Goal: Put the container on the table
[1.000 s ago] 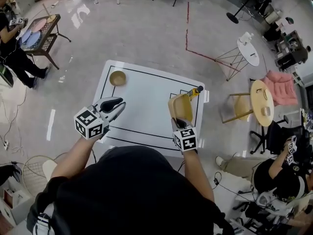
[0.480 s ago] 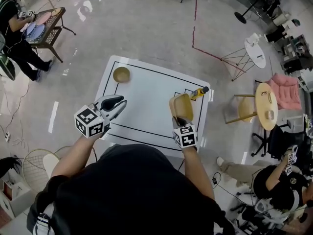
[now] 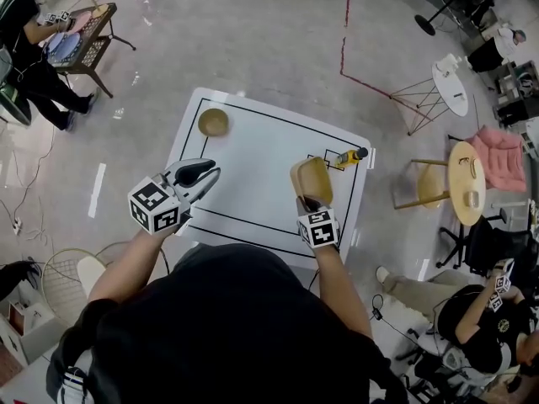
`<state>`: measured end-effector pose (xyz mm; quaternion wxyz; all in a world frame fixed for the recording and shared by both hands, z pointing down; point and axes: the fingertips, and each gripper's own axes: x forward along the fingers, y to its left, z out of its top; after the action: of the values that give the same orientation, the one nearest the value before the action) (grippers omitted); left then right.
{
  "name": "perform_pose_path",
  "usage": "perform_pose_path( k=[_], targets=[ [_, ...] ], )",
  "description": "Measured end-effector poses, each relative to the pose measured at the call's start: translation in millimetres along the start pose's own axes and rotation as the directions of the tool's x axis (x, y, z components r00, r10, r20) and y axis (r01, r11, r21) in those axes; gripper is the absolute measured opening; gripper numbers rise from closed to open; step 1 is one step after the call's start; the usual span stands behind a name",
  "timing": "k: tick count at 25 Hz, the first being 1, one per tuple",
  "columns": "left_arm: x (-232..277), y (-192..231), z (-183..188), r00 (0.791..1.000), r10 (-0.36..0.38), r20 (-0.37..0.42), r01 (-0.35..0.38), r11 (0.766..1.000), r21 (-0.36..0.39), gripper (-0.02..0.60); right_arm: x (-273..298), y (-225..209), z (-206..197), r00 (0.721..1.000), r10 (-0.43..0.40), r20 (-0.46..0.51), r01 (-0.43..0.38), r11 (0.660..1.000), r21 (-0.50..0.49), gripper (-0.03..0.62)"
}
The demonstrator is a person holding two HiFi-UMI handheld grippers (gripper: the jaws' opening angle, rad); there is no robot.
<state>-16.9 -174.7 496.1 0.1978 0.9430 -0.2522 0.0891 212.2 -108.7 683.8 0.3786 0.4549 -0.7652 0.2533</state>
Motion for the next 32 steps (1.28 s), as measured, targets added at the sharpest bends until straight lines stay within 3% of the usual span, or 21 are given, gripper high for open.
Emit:
perform_pose_path(
  k=[32],
  targets=[
    [9, 34, -8, 0.997, 0.043, -0.06, -0.044, 0.999, -0.027, 0.078, 94, 2, -24, 0.985, 0.083, -0.152, -0.09, 0.995, -0.036, 0.008]
  ],
)
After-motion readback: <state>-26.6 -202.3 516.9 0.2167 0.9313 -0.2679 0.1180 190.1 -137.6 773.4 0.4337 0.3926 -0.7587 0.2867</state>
